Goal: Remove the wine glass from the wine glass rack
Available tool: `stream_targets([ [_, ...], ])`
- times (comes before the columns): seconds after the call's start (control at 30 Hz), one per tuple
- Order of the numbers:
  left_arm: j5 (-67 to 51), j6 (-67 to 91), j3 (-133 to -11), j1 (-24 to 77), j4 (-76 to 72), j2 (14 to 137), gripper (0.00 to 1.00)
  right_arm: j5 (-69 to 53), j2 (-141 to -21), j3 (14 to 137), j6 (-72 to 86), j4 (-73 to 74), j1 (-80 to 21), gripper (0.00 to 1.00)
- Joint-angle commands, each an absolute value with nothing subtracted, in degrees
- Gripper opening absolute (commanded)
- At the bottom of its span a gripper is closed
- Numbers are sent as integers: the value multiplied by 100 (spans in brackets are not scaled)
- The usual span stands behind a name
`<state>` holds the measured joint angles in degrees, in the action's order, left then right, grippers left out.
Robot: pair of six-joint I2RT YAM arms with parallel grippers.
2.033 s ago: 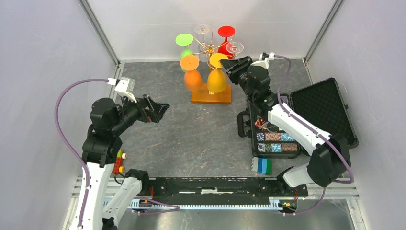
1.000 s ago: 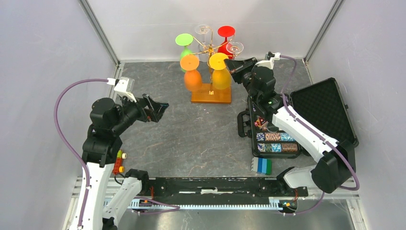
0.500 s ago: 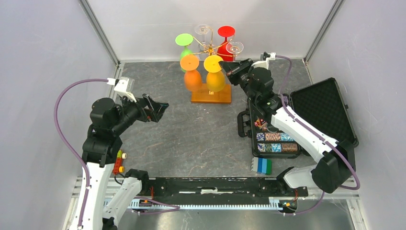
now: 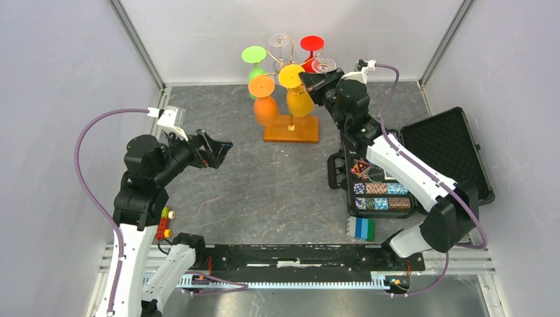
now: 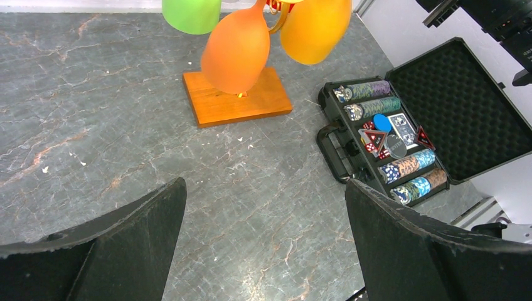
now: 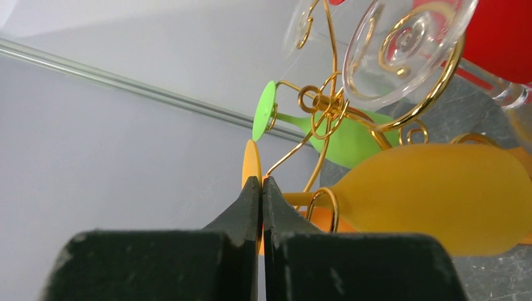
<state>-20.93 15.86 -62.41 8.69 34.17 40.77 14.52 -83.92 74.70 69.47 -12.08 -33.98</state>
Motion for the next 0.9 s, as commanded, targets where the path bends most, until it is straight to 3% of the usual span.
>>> stream_targets([
  [0.0,-2004,1556,-6319,846,3339,4076,100,2059,-8485,7937,6679,-1232,-3406,0],
  [0.5,-2084,1763,-6380,842,3353,4093,100,2778,-7397,6686,7105,-1332,-3406,0],
  [0.87,-2891,2727,-6399,844,3112,4193,100,1747,-5311,4805,7358,-1440,-3400,0],
])
